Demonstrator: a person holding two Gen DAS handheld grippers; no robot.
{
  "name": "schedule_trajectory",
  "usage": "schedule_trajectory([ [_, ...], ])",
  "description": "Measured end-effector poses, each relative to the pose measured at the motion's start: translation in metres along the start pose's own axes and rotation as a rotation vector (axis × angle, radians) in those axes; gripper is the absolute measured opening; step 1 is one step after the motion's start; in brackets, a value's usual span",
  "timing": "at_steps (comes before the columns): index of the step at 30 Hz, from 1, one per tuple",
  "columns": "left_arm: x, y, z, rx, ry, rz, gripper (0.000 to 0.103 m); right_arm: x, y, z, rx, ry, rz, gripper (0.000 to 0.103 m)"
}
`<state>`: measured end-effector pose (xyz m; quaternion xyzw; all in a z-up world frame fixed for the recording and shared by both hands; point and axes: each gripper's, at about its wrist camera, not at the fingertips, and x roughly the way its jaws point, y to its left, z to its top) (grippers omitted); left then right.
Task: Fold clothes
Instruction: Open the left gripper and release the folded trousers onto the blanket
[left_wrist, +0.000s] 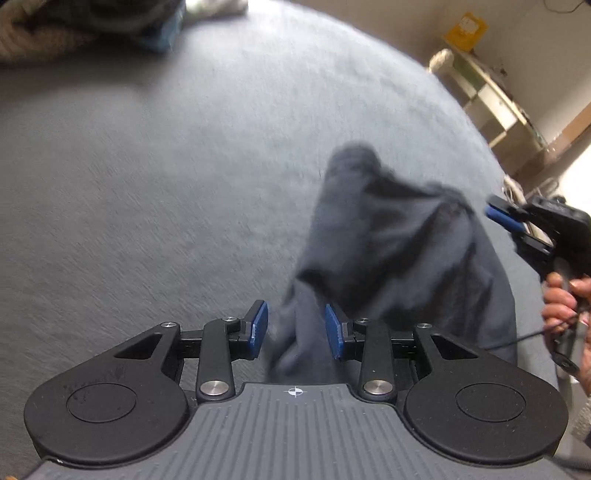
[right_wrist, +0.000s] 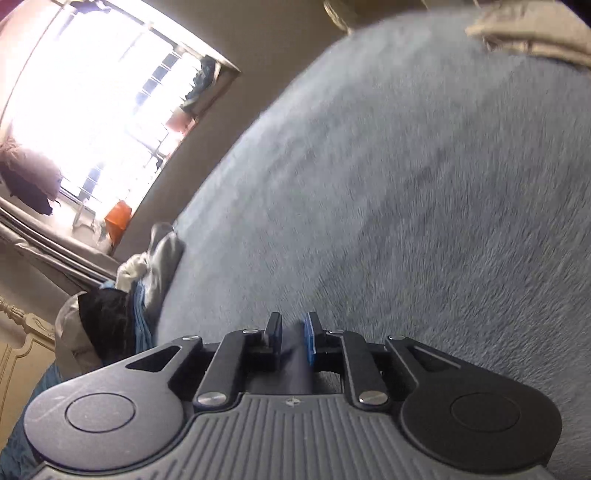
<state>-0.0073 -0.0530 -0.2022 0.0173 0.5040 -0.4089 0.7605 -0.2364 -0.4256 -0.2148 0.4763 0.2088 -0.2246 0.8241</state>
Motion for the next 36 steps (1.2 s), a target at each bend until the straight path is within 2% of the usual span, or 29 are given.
schedule_trajectory([
  [2, -0.011, -0.005, 0.007, 0.028, -0.069, 0.004, 0.034, -0.017, 0.009, 0.0, -0.038, -0.025, 0.006, 0.015],
  [4, -0.012, -0.016, 0.019, 0.082, -0.111, -0.034, 0.034, -0.025, 0.019, -0.003, -0.088, -0.01, 0.018, 0.015],
  [7, 0.004, -0.041, 0.037, 0.181, -0.096, -0.105, 0.034, -0.011, 0.037, -0.017, -0.196, 0.115, 0.025, 0.015],
  [10, 0.036, -0.055, 0.049, 0.227, -0.075, -0.093, 0.034, 0.019, 0.054, -0.03, -0.282, 0.228, 0.013, 0.014],
  [11, 0.047, -0.053, 0.054, 0.21, -0.062, -0.064, 0.034, 0.03, 0.058, -0.032, -0.294, 0.251, 0.0, 0.014],
  [14, 0.052, -0.04, 0.067, 0.101, -0.058, -0.005, 0.034, 0.05, 0.061, -0.023, -0.281, 0.216, -0.08, 0.014],
  [16, 0.037, -0.031, 0.074, 0.03, -0.091, 0.004, 0.035, 0.038, 0.061, -0.012, -0.262, 0.136, -0.163, 0.015],
  [18, 0.012, -0.024, 0.073, -0.022, -0.124, 0.005, 0.039, 0.012, 0.06, -0.001, -0.226, 0.071, -0.139, 0.014],
  [20, -0.012, -0.019, 0.067, -0.04, -0.131, 0.001, 0.042, -0.021, 0.057, 0.002, -0.225, 0.07, -0.131, 0.015],
  [22, -0.033, -0.019, 0.052, -0.008, -0.107, -0.005, 0.042, -0.052, 0.053, 0.001, -0.231, 0.097, -0.12, 0.014],
  [25, -0.048, -0.024, 0.018, 0.063, -0.022, -0.031, 0.042, -0.082, 0.046, -0.023, -0.291, 0.223, -0.084, 0.015],
  [29, -0.045, -0.028, -0.032, 0.121, 0.095, -0.014, 0.042, -0.085, 0.032, -0.075, -0.353, 0.398, -0.088, 0.015],
  [30, -0.039, -0.029, -0.041, 0.134, 0.118, 0.007, 0.042, -0.082, 0.029, -0.087, -0.366, 0.424, -0.117, 0.015],
  [32, -0.024, -0.029, -0.059, 0.161, 0.161, 0.055, 0.042, -0.07, 0.024, -0.107, -0.402, 0.439, -0.197, 0.014],
  [36, -0.032, -0.03, -0.061, 0.159, 0.141, 0.082, 0.042, -0.056, 0.019, -0.119, -0.378, 0.396, -0.271, 0.015],
])
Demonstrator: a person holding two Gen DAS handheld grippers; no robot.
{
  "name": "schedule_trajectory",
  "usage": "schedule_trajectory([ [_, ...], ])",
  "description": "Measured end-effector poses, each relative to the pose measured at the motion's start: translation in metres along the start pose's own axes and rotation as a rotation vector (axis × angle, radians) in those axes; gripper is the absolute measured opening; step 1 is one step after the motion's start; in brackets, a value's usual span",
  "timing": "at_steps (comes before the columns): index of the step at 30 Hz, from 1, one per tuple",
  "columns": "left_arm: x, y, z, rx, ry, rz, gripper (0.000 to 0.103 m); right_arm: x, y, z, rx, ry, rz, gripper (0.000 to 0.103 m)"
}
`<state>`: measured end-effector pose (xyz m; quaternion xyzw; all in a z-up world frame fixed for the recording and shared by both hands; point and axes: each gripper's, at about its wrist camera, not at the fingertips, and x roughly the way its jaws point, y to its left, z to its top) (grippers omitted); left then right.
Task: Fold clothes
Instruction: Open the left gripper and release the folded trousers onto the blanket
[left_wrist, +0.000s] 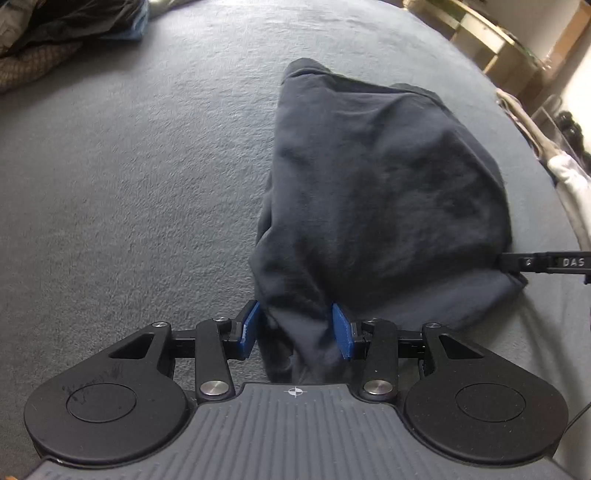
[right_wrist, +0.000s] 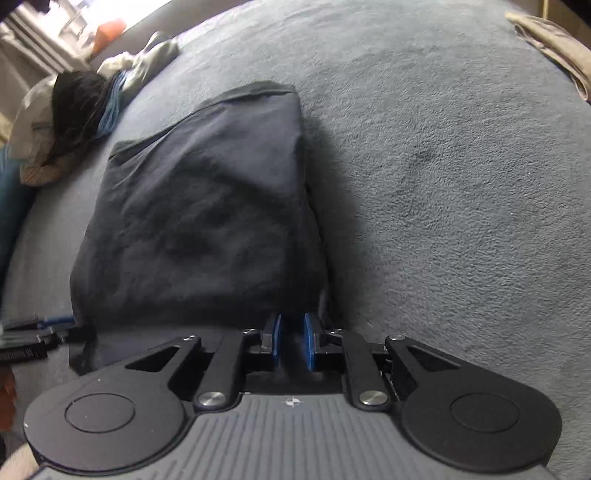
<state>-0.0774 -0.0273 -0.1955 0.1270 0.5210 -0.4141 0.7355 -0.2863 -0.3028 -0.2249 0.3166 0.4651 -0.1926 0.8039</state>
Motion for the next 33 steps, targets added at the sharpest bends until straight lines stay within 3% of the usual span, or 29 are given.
schedule_trajectory([
  [4, -0.01, -0.001, -0.001, -0.007, -0.023, 0.025, 0.043, -0.034, 0.005, 0.002, -0.006, -0.082, 0.031, 0.015],
  [8, -0.025, -0.009, -0.012, 0.022, -0.028, 0.063, 0.044, -0.058, 0.009, -0.011, -0.071, -0.104, 0.038, 0.015],
  [12, -0.027, -0.016, -0.028, 0.008, 0.011, 0.121, 0.045, -0.045, 0.013, -0.025, -0.182, -0.073, 0.033, 0.015],
  [18, -0.04, -0.018, -0.036, -0.096, 0.025, 0.181, 0.045, -0.008, 0.001, -0.027, -0.164, 0.021, 0.01, 0.014],
  [26, -0.097, -0.039, -0.007, -0.153, -0.122, 0.154, 0.045, -0.057, 0.002, -0.016, -0.136, -0.05, 0.046, 0.015],
  [33, -0.148, -0.065, 0.02, -0.157, -0.229, 0.147, 0.045, -0.096, 0.028, 0.002, -0.068, -0.119, 0.103, 0.015],
])
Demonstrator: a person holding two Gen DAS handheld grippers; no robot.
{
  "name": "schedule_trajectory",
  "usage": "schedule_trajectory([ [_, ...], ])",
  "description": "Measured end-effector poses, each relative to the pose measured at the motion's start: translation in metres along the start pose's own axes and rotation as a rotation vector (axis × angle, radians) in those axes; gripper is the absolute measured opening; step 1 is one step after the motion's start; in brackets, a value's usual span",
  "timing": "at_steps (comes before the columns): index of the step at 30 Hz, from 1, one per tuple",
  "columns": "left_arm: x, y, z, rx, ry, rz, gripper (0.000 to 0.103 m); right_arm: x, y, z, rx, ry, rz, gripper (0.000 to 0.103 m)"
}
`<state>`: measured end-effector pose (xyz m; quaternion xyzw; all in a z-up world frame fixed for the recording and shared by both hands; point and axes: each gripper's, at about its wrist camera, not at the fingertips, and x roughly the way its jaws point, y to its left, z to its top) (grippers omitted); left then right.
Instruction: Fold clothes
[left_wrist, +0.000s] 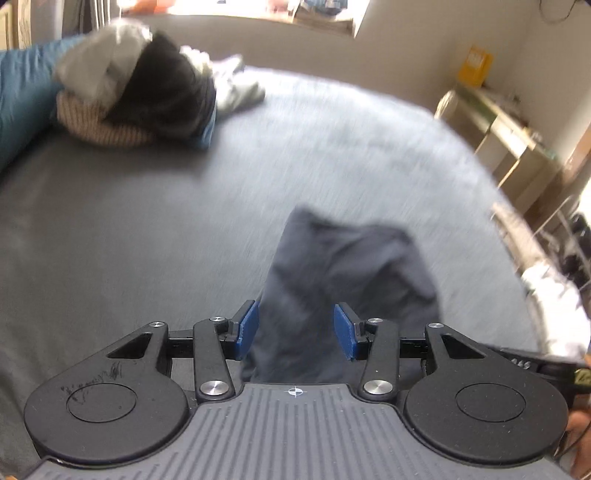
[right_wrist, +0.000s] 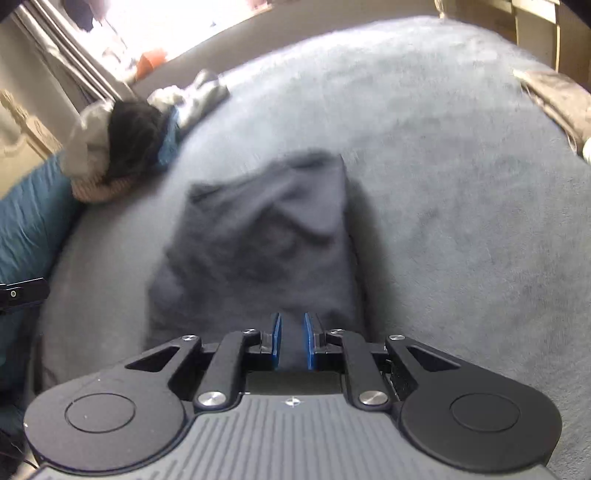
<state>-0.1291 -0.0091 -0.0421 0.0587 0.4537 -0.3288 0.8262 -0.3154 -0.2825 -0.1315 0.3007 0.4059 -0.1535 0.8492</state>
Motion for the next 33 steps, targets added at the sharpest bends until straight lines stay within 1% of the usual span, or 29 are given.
schedule_trajectory([
  [3, -0.021, -0.012, 0.014, 0.012, -0.038, -0.001, 0.049, -0.02, 0.021, 0.014, -0.007, -0.048, 0.007, 0.015],
  [4, -0.026, -0.015, 0.016, 0.023, -0.037, 0.006, 0.052, -0.027, 0.027, 0.016, -0.005, -0.062, 0.005, 0.015],
  [8, -0.041, -0.017, 0.007, 0.045, -0.032, 0.022, 0.059, -0.051, 0.051, 0.018, 0.028, -0.084, -0.008, 0.015],
  [9, -0.043, -0.016, 0.004, 0.044, -0.029, 0.023, 0.059, -0.057, 0.057, 0.016, 0.03, -0.088, -0.016, 0.015],
  [12, -0.05, -0.009, -0.002, 0.016, -0.022, 0.042, 0.062, -0.073, 0.074, 0.007, 0.033, -0.086, -0.041, 0.022],
  [15, -0.058, -0.002, -0.006, -0.028, -0.015, 0.062, 0.074, -0.089, 0.087, -0.002, 0.023, -0.086, -0.067, 0.029],
  [16, -0.061, 0.0, -0.008, -0.033, -0.01, 0.077, 0.082, -0.094, 0.092, -0.004, 0.014, -0.086, -0.083, 0.035],
  [17, -0.065, 0.0, -0.01, -0.02, -0.016, 0.098, 0.091, -0.098, 0.097, -0.006, 0.001, -0.092, -0.099, 0.044],
  [19, -0.072, -0.001, -0.016, 0.014, -0.032, 0.141, 0.097, -0.105, 0.106, -0.011, -0.031, -0.115, -0.123, 0.055],
  [22, -0.084, -0.003, -0.026, 0.053, -0.064, 0.17, 0.1, -0.115, 0.115, -0.021, -0.049, -0.141, -0.148, 0.071],
  [27, -0.098, -0.005, -0.038, 0.022, -0.058, 0.176, 0.102, -0.123, 0.124, -0.042, -0.061, -0.149, -0.184, 0.083],
  [29, -0.103, -0.006, -0.042, 0.011, -0.063, 0.171, 0.102, -0.127, 0.126, -0.049, -0.068, -0.162, -0.189, 0.093],
  [31, -0.106, -0.006, -0.043, 0.004, -0.066, 0.172, 0.103, -0.132, 0.126, -0.054, -0.074, -0.184, -0.189, 0.097],
  [33, -0.109, -0.006, -0.045, -0.003, -0.07, 0.175, 0.103, -0.137, 0.129, -0.058, -0.083, -0.208, -0.198, 0.098],
])
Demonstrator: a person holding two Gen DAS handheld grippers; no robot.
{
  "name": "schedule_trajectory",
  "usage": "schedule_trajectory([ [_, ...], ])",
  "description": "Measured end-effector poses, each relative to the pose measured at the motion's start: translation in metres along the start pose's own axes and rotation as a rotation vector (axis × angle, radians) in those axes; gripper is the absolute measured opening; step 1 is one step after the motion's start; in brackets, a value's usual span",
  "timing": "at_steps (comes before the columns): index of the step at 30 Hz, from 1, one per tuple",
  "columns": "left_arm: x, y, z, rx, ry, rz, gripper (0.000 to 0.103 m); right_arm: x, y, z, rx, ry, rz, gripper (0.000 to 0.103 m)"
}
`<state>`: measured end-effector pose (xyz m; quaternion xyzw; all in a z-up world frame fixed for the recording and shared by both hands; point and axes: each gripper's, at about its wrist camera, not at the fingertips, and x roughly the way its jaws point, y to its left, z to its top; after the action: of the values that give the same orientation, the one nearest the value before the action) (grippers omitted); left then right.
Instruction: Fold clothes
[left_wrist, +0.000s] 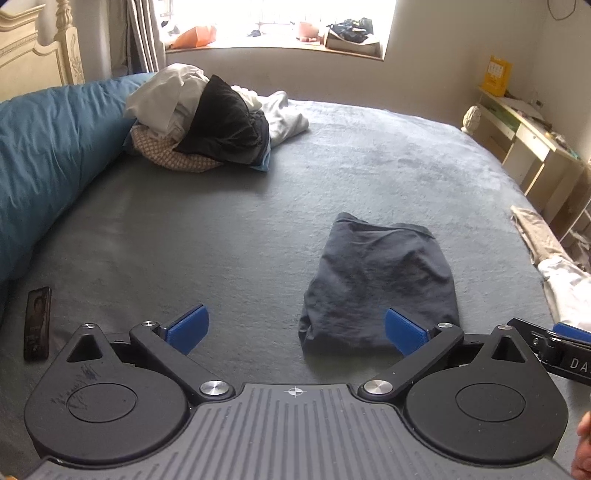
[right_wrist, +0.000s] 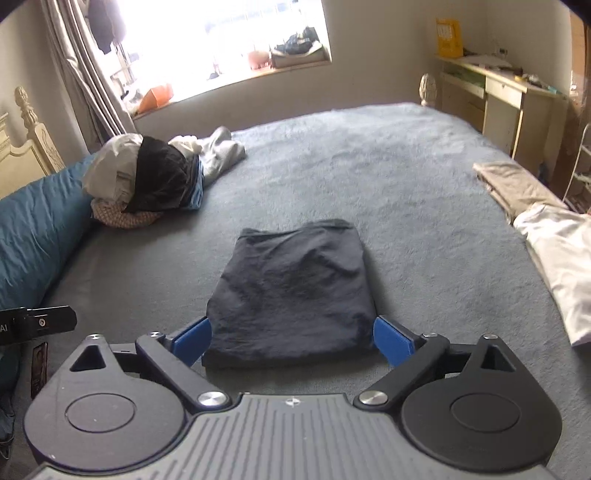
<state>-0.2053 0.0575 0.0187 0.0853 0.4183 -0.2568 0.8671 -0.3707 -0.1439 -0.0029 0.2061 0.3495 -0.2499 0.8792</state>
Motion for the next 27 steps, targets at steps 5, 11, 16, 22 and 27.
schedule_trajectory([
  [5, -0.006, 0.001, -0.004, -0.015, -0.003, 0.005, 0.103, -0.015, 0.007, -0.004, -0.025, -0.107, -0.055, 0.103],
  [11, -0.006, 0.007, -0.009, -0.04, 0.002, 0.009, 0.103, -0.026, 0.011, -0.006, -0.053, -0.218, -0.104, 0.103],
  [16, -0.006, 0.013, -0.012, -0.07, 0.002, 0.012, 0.103, -0.032, 0.011, -0.003, -0.059, -0.233, -0.083, 0.103],
  [22, -0.002, 0.017, -0.012, -0.088, 0.017, 0.006, 0.103, -0.041, 0.016, 0.005, -0.059, -0.276, -0.048, 0.103],
  [27, 0.001, 0.02, -0.014, -0.101, 0.023, 0.006, 0.103, -0.043, 0.018, 0.006, -0.042, -0.293, -0.05, 0.103],
])
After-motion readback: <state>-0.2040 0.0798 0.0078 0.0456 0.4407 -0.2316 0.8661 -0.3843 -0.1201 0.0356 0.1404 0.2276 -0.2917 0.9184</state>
